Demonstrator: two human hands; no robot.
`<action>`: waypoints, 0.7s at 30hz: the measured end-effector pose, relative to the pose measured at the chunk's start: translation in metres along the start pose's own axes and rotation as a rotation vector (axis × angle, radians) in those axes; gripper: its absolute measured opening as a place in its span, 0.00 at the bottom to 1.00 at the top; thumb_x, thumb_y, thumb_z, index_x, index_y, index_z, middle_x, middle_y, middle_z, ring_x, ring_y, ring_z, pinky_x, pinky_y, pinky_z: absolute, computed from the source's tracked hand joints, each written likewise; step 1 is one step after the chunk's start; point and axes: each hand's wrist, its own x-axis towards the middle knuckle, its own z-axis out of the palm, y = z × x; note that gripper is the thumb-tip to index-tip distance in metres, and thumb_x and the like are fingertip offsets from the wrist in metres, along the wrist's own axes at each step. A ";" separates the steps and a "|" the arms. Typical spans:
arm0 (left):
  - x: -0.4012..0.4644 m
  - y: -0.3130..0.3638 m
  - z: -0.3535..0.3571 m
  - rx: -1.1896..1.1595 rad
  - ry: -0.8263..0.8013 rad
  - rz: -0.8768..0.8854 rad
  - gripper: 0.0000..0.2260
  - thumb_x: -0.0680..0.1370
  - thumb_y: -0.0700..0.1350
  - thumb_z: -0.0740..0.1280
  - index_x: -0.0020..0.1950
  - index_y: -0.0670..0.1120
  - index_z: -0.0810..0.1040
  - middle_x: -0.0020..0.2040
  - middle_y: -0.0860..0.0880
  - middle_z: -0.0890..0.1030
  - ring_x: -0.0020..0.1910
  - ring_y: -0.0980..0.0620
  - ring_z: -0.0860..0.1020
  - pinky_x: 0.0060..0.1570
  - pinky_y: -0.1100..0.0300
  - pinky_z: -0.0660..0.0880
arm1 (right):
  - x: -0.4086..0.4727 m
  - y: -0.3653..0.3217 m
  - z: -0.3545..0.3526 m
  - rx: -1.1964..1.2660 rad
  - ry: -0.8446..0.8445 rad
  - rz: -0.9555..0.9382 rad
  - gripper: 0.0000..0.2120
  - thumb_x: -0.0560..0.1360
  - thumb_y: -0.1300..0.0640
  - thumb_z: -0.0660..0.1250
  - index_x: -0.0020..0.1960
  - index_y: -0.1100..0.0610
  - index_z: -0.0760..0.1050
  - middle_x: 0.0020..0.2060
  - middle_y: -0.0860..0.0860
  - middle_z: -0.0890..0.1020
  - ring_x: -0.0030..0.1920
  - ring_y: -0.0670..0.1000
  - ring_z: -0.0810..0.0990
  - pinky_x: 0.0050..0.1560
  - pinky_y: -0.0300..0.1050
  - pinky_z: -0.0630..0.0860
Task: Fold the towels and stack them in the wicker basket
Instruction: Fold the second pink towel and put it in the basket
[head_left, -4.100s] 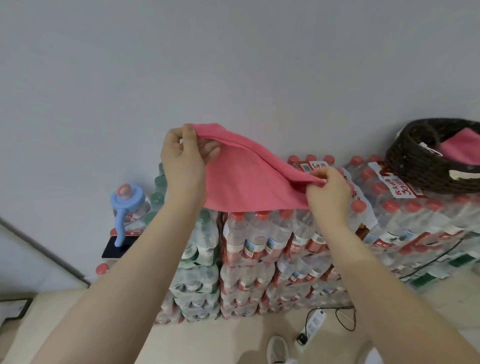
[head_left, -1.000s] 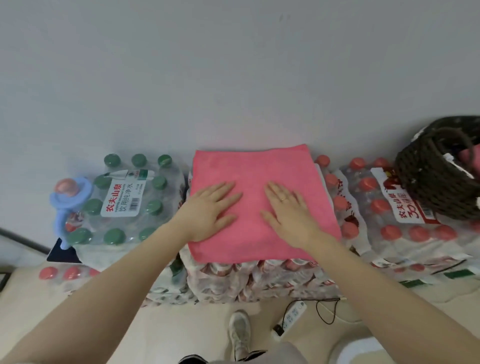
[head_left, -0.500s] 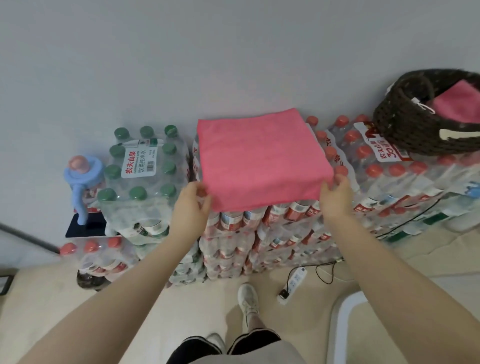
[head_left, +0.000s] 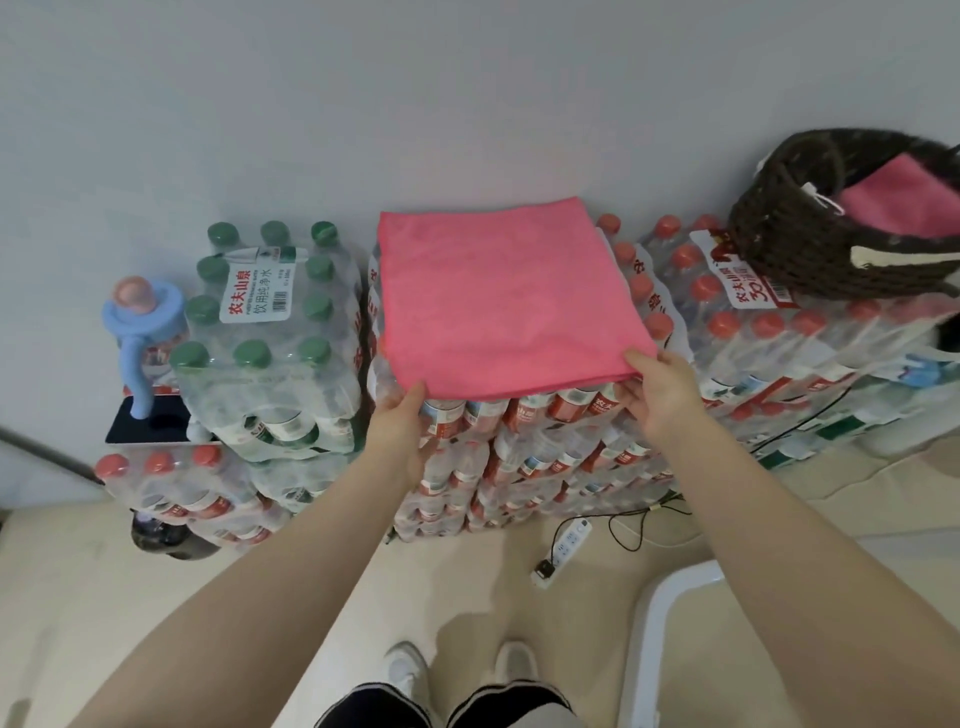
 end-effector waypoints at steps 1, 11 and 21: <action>-0.001 0.000 0.002 -0.059 -0.031 -0.017 0.09 0.80 0.48 0.60 0.58 0.46 0.70 0.53 0.48 0.76 0.49 0.52 0.77 0.44 0.56 0.73 | 0.000 0.000 -0.007 -0.023 -0.013 -0.021 0.12 0.76 0.66 0.62 0.58 0.59 0.66 0.43 0.53 0.75 0.36 0.48 0.75 0.35 0.40 0.74; -0.013 0.001 0.012 -0.150 -0.032 0.102 0.03 0.79 0.44 0.61 0.48 0.48 0.74 0.42 0.51 0.78 0.42 0.53 0.77 0.44 0.59 0.71 | 0.011 0.006 -0.037 -0.582 -0.171 -0.369 0.11 0.75 0.63 0.63 0.52 0.51 0.66 0.45 0.51 0.78 0.46 0.54 0.78 0.47 0.52 0.77; -0.018 -0.005 0.011 -0.080 0.244 0.267 0.08 0.78 0.42 0.63 0.40 0.42 0.73 0.39 0.46 0.75 0.39 0.51 0.76 0.42 0.62 0.76 | 0.018 0.014 -0.046 -0.696 -0.075 -0.529 0.04 0.78 0.66 0.55 0.50 0.58 0.65 0.35 0.48 0.72 0.33 0.48 0.71 0.34 0.44 0.67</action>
